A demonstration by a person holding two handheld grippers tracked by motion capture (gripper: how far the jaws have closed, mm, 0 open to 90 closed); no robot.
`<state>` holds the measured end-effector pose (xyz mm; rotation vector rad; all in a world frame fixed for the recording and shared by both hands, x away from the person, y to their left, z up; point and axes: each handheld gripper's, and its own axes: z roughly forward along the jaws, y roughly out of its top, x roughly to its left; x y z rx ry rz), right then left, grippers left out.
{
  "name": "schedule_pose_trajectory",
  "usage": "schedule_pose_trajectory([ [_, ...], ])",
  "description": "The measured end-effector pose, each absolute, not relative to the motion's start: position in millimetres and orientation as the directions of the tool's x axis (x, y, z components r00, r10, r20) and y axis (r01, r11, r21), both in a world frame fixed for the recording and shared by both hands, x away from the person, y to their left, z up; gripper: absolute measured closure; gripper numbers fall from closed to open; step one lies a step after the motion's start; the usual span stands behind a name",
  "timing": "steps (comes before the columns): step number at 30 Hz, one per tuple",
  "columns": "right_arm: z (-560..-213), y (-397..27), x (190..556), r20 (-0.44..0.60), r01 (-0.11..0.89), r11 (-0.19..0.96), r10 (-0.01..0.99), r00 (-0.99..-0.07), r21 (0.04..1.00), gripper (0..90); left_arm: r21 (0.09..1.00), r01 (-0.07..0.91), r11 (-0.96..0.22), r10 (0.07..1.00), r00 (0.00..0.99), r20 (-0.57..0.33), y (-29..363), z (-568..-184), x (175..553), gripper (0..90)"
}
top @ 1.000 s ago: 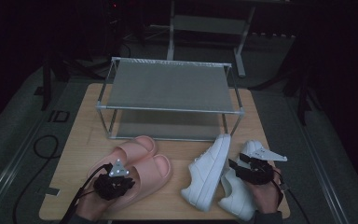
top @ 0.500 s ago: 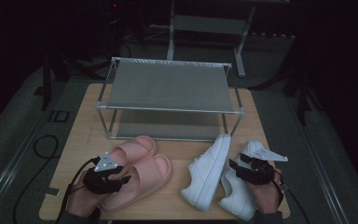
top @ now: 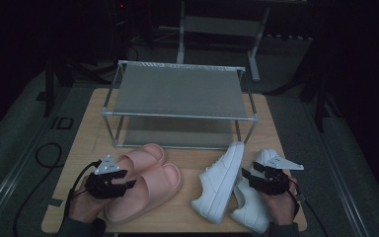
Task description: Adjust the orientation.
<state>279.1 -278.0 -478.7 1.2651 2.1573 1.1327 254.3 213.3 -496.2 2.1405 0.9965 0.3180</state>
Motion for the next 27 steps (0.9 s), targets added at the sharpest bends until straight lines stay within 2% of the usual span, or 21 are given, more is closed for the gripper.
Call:
schedule_pose_trajectory([
  [13,-478.8,-278.3,278.6,0.061,0.536,0.265,0.855,-0.515,0.802,43.1,0.716,0.548,-0.432,0.741,0.668,-0.063,210.3,-495.9,263.6,43.4],
  [17,-478.9,-278.4,278.5,0.060,0.534,0.267,0.854,-0.517,0.802,43.0,0.704,0.571,-0.422,0.740,0.666,-0.096,212.9,-497.7,265.2,44.2],
  [18,-478.9,-278.4,278.4,0.061,0.535,0.266,0.854,-0.516,0.802,43.0,0.714,0.560,-0.421,0.750,0.657,-0.072,212.1,-497.9,263.6,44.0],
  [19,-478.9,-278.6,278.3,0.060,0.534,0.266,0.854,-0.516,0.802,42.9,0.717,0.549,-0.430,0.759,0.650,-0.043,210.8,-498.0,262.3,37.3],
  [20,-478.9,-278.6,278.2,0.060,0.534,0.266,0.854,-0.516,0.802,42.9,0.713,0.547,-0.440,0.752,0.658,-0.041,210.0,-498.2,262.3,36.2],
  [27,-478.9,-278.8,278.3,0.060,0.534,0.266,0.854,-0.516,0.802,42.7,0.683,0.546,-0.486,0.713,0.700,-0.052,203.2,-503.1,266.8,35.3],
])
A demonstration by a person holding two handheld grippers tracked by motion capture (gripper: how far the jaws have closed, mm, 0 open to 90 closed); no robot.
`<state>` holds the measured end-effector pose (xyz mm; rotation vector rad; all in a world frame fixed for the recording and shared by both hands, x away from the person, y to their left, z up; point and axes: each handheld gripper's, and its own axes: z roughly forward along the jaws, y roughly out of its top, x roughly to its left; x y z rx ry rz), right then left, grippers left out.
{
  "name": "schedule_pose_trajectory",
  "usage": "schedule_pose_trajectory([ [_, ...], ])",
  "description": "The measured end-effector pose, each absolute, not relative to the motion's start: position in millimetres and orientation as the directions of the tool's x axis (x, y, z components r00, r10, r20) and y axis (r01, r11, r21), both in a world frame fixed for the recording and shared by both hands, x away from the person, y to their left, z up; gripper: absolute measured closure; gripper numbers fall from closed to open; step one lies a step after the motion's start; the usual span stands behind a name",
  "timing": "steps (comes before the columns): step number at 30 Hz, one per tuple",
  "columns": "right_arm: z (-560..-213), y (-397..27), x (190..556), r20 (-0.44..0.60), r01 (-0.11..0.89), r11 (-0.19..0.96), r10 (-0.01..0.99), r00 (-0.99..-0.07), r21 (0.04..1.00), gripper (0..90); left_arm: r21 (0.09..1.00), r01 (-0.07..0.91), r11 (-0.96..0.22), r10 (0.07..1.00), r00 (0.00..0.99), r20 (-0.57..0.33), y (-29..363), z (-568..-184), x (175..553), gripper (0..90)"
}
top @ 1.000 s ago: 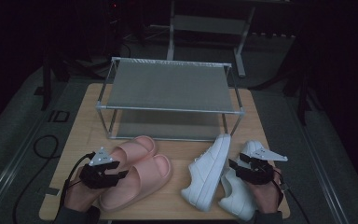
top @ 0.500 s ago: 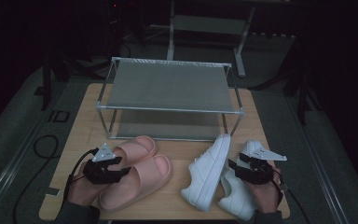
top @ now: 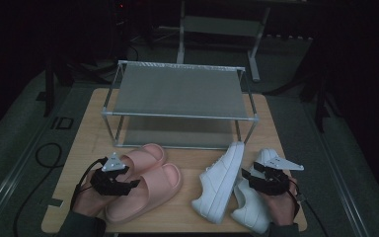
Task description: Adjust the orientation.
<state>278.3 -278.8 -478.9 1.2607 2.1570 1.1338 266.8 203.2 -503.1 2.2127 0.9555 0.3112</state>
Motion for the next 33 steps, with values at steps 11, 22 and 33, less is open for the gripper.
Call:
schedule_pose_trajectory([
  [11,-478.8,-279.5,278.2,0.064,0.537,0.262,0.856,-0.513,0.802,42.7,0.660,0.546,-0.516,0.701,0.712,-0.041,192.7,-510.5,277.3,47.3],
  [22,-478.9,-280.3,278.3,0.067,0.538,0.258,0.857,-0.511,0.802,42.7,0.655,0.546,-0.522,0.704,0.710,-0.031,189.5,-513.4,280.6,59.7],
  [33,-478.8,-280.6,278.1,0.066,0.538,0.259,0.857,-0.511,0.802,42.7,0.646,0.548,-0.531,0.698,0.716,-0.033,187.1,-511.7,278.7,73.2],
])
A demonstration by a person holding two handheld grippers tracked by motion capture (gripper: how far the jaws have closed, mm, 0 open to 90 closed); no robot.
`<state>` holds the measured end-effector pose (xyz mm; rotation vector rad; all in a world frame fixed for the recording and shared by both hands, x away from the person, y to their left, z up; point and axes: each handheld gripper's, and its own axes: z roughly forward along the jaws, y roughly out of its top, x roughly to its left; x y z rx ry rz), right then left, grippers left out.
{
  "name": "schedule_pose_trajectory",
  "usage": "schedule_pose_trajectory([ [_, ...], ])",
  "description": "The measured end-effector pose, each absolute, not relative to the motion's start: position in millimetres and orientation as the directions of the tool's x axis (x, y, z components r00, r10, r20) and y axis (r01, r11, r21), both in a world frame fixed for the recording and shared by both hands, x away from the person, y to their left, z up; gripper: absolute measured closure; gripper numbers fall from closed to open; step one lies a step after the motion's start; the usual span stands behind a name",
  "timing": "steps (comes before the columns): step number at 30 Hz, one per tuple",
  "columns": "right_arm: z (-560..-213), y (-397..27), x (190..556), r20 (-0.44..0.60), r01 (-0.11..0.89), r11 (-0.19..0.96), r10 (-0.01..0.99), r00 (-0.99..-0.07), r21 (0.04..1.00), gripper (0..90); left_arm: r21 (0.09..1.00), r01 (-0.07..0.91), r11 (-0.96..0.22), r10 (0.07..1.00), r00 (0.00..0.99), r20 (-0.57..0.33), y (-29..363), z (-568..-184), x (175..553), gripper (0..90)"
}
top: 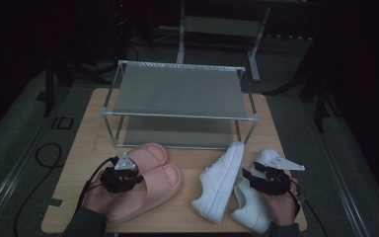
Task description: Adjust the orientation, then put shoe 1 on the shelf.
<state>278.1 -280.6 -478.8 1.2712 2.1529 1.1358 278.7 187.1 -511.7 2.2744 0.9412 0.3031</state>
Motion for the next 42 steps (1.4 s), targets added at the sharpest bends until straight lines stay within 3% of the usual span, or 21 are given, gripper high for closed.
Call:
schedule_pose_trajectory([
  [16,-479.0,-281.1,278.0,0.068,0.537,0.256,0.858,-0.510,0.804,42.7,0.656,0.550,-0.518,0.683,0.727,-0.071,189.1,-498.6,277.6,76.3],
  [42,-478.9,-282.0,277.4,0.075,0.539,0.249,0.858,-0.508,0.805,42.5,0.689,0.527,-0.498,0.715,0.699,-0.018,166.6,-480.5,304.5,75.5],
])
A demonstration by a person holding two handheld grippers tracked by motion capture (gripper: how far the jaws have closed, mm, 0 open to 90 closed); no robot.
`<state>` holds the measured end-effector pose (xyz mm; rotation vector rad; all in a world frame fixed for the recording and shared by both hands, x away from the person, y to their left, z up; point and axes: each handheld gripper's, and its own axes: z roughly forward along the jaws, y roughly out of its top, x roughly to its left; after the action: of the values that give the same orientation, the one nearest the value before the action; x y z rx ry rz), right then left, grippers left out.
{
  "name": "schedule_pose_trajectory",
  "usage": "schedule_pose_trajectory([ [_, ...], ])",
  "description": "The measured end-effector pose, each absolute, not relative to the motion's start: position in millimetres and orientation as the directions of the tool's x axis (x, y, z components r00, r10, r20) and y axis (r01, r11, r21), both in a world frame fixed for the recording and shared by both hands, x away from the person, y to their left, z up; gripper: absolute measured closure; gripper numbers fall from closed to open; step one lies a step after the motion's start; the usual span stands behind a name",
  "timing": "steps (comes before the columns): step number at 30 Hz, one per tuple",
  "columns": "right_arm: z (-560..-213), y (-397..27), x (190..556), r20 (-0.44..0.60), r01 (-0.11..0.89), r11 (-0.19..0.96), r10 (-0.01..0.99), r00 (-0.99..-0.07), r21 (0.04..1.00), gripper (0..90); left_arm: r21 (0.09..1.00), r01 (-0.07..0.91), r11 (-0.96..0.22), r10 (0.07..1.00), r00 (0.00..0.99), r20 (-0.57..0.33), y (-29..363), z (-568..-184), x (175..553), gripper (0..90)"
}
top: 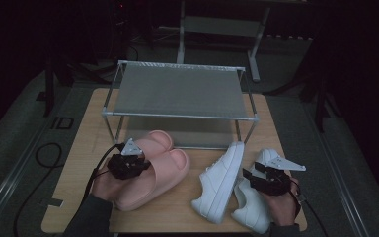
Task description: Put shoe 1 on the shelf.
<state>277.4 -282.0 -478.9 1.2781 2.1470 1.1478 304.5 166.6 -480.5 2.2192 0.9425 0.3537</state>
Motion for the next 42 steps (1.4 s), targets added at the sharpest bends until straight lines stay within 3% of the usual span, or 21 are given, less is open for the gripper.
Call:
schedule_pose_trajectory([
  [42,-478.9,-282.6,277.5,0.078,0.539,0.247,0.858,-0.508,0.805,42.5,0.706,0.583,-0.402,0.829,0.560,0.010,136.9,-488.9,363.3,75.0],
])
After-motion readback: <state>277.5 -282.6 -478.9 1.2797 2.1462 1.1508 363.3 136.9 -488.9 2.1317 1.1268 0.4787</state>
